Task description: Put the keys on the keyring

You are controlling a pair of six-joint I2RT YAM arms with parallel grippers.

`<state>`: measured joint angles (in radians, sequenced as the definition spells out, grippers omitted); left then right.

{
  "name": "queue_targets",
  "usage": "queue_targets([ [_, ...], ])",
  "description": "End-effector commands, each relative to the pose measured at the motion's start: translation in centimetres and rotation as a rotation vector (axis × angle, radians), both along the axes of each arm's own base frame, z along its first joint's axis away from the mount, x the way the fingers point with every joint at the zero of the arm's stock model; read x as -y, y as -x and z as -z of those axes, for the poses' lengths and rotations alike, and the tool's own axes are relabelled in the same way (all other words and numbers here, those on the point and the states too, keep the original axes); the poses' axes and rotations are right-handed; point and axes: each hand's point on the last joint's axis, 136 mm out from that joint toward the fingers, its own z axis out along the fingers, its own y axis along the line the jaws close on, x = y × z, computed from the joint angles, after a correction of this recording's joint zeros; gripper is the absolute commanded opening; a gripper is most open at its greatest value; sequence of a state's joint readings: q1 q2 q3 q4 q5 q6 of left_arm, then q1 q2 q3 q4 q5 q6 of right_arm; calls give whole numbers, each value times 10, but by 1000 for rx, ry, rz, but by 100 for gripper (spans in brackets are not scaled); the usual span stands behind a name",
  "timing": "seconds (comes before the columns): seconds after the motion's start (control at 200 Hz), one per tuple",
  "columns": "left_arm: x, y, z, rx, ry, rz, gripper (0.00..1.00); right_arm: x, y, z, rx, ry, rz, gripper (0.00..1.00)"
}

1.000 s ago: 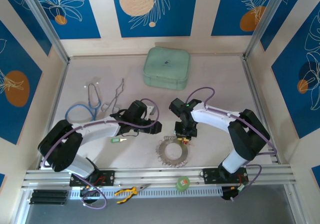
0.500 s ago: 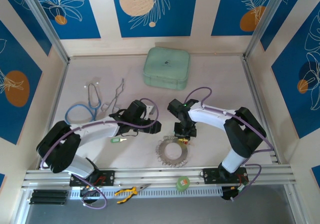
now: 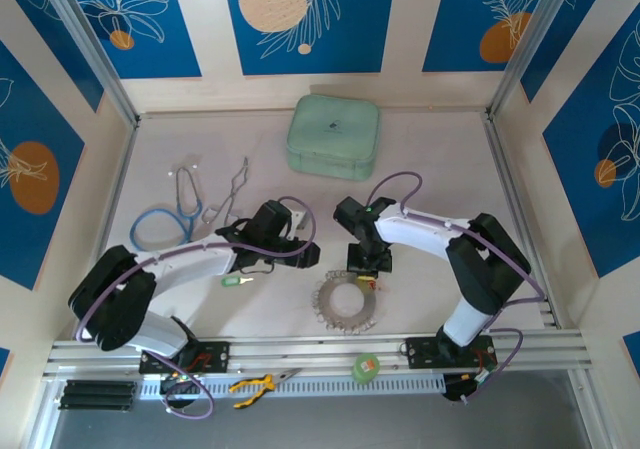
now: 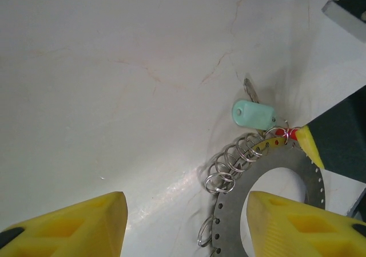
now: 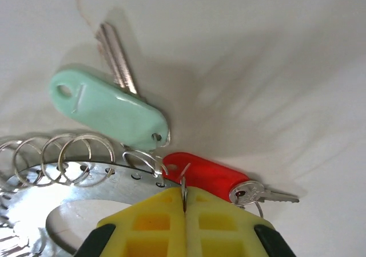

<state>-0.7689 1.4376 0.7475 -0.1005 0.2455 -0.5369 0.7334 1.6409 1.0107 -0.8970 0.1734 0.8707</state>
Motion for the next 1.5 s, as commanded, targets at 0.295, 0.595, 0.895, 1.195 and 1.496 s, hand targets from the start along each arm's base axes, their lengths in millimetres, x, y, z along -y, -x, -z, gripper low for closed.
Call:
queue_targets([
  [0.295, -13, -10, -20, 114, -22, -49, 56, -66, -77, -23, 172, -242, -164, 0],
  [0.595, -20, -7, -20, 123, -16, -76, 56, -85, -94, -12, 165, -274, -176, 27],
  [0.895, -17, -8, -22, 142, 8, -63, 56, -10, -54, -34, 173, -174, 2, 36],
  [1.195, -14, -10, -26, 153, 20, -54, 56, -1, -26, -12, 90, -102, 65, 48],
  [1.496, -19, -8, -29, 169, 16, -63, 56, 2, -28, -1, 81, 20, 28, 48],
])
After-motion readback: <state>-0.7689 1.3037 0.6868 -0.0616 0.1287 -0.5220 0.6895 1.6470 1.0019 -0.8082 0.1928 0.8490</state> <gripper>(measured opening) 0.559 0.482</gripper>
